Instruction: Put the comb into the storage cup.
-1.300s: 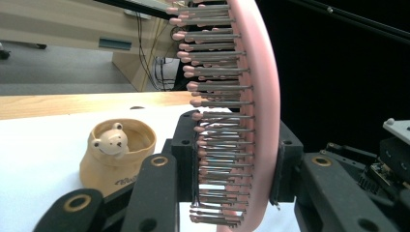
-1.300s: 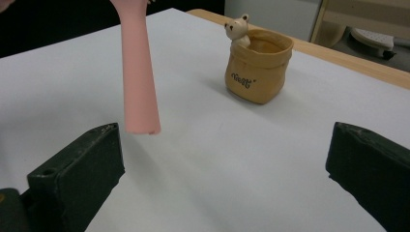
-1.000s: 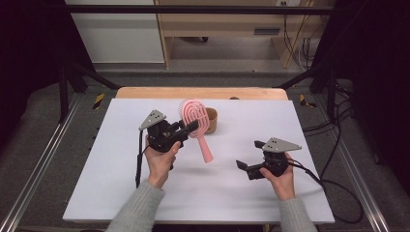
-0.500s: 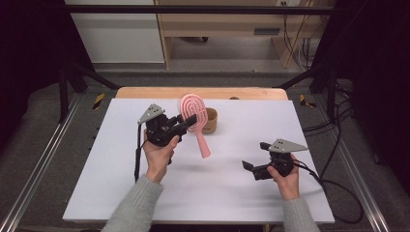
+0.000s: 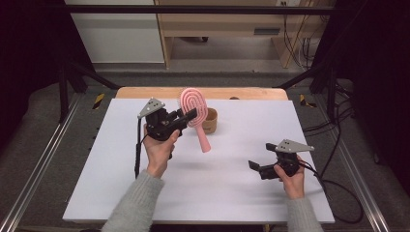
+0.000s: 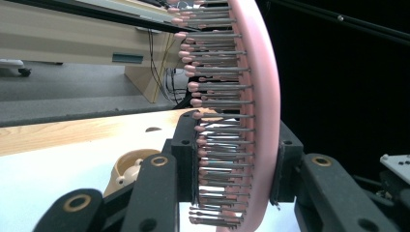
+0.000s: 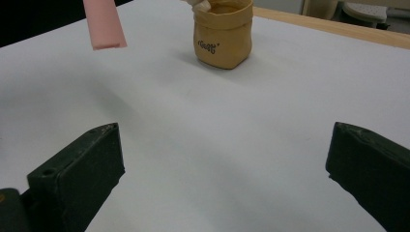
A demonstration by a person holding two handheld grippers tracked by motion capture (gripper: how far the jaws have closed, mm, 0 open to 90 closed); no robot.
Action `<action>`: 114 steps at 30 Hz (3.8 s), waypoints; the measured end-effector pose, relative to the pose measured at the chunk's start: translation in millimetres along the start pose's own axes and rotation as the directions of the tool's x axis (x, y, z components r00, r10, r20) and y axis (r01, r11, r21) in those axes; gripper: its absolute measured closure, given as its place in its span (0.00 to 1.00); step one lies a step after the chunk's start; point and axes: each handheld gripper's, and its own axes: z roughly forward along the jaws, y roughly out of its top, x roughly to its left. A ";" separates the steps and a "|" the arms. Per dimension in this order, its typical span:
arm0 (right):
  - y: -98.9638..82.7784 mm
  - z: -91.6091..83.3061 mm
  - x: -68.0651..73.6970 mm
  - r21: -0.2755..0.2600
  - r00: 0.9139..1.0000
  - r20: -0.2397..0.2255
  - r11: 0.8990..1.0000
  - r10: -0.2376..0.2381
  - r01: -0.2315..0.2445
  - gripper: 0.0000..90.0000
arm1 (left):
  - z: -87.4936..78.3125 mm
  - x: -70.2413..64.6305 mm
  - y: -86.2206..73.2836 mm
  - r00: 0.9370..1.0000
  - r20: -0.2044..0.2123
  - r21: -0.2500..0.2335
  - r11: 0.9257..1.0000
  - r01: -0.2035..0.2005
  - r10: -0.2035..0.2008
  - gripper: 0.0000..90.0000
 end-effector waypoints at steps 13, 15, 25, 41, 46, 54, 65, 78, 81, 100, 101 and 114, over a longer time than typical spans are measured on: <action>-3.7 -3.1 -6.7 -0.012 1.000 0.004 1.000 0.025 -0.025 0.00 | 5.4 1.6 12.6 1.000 -0.010 -0.014 1.000 -0.009 0.009 0.70; -3.9 -2.6 -6.9 -0.011 1.000 0.006 1.000 0.023 -0.023 0.00 | 6.7 1.5 14.9 1.000 -0.014 -0.018 1.000 -0.008 0.007 0.70; -4.3 -1.6 -6.5 -0.009 1.000 0.000 1.000 0.024 -0.024 0.00 | 8.8 8.3 21.0 1.000 -0.029 -0.021 1.000 -0.007 0.006 0.70; -4.7 -1.5 -6.8 -0.005 1.000 0.001 1.000 0.020 -0.020 0.00 | 21.1 15.7 32.7 0.999 -0.047 -0.042 0.999 0.000 -0.002 0.70; -4.7 -1.5 -6.8 -0.004 1.000 0.001 1.000 0.020 -0.020 0.00 | 26.7 17.4 35.9 0.998 -0.055 -0.045 0.999 0.001 -0.004 0.70; -4.7 -1.9 -6.8 -0.007 1.000 0.002 1.000 0.019 -0.019 0.00 | 35.7 19.9 40.0 0.998 -0.065 -0.052 0.999 0.007 -0.011 0.70; -4.7 -1.9 -6.8 -0.007 1.000 0.001 1.000 0.019 -0.019 0.00 | 47.6 22.2 43.2 0.997 -0.082 -0.060 0.998 -0.002 -0.003 0.70; -4.7 -1.7 -6.7 -0.007 1.000 -0.003 1.000 0.017 -0.017 0.00 | 62.2 32.6 42.3 0.994 -0.105 -0.062 0.998 0.019 -0.026 0.70; -4.7 -1.7 -6.7 -0.007 1.000 -0.004 1.000 0.017 -0.017 0.00 | 64.8 33.7 42.2 0.993 -0.112 -0.066 0.998 0.022 -0.029 0.70; -4.9 -1.5 -6.6 -0.007 1.000 -0.007 1.000 0.016 -0.016 0.00 | 87.9 43.2 41.8 0.988 -0.150 -0.056 0.998 0.014 -0.022 0.70; -4.9 -1.4 -6.5 -0.009 1.000 -0.008 1.000 0.017 -0.017 0.00 | 88.7 43.9 41.4 0.989 -0.147 -0.057 0.998 0.017 -0.026 0.70; -5.1 -0.9 -6.4 -0.006 1.000 -0.008 1.000 0.016 -0.016 0.00 | 98.8 50.9 43.0 0.986 -0.165 -0.057 0.998 0.016 -0.025 0.70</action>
